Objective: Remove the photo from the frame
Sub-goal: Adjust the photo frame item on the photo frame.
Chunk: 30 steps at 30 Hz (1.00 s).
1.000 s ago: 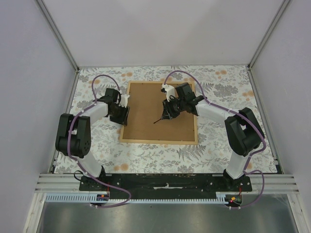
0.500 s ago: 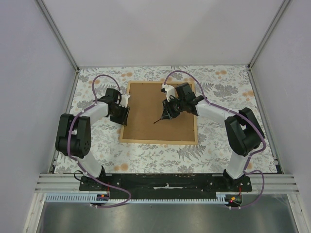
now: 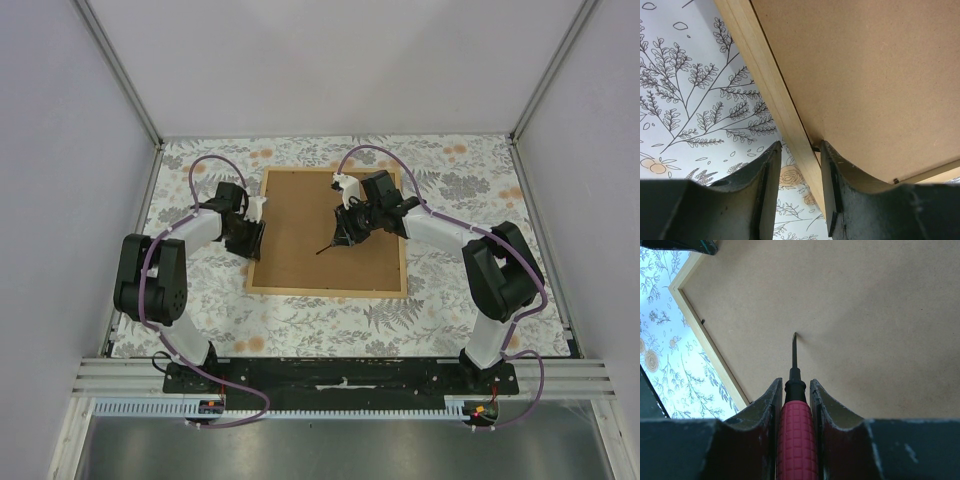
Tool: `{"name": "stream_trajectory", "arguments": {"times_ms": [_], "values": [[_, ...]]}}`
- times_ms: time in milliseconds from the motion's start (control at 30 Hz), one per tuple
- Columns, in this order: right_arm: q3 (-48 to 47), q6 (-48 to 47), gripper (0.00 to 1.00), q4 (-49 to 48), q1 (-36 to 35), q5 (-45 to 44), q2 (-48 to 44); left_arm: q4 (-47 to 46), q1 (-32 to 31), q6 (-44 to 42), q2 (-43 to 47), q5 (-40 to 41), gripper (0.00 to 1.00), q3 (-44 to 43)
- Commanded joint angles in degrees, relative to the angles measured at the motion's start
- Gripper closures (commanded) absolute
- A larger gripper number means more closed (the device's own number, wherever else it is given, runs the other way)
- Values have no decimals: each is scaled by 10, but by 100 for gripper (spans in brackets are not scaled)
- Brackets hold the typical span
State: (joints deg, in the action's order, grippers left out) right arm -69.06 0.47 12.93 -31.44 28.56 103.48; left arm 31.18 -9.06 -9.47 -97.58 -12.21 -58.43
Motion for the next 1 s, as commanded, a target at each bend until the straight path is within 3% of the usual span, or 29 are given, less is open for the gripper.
{"name": "stream_trajectory", "arguments": {"times_ms": [0, 133, 267, 333, 500, 767, 967], "values": [[4, -8, 100, 23, -5, -19, 24, 22, 2, -17, -4, 1, 57, -12], [4, -8, 100, 23, -5, -19, 23, 10, 2, -15, -11, 5, 64, -13], [5, -10, 100, 23, -5, -19, 24, 5, 2, -12, -18, 7, 88, -17], [5, -9, 100, 24, -5, -21, 26, 5, 2, -11, -11, 3, 93, -14], [3, -9, 100, 25, -5, -21, 36, 5, 6, -12, 12, -23, 98, -6], [2, -9, 100, 26, -5, -18, 32, 5, 49, -23, -2, -191, 98, 2], [1, -7, 100, 27, -5, -13, 30, 0, 53, -27, -12, -243, 98, 11]]}}
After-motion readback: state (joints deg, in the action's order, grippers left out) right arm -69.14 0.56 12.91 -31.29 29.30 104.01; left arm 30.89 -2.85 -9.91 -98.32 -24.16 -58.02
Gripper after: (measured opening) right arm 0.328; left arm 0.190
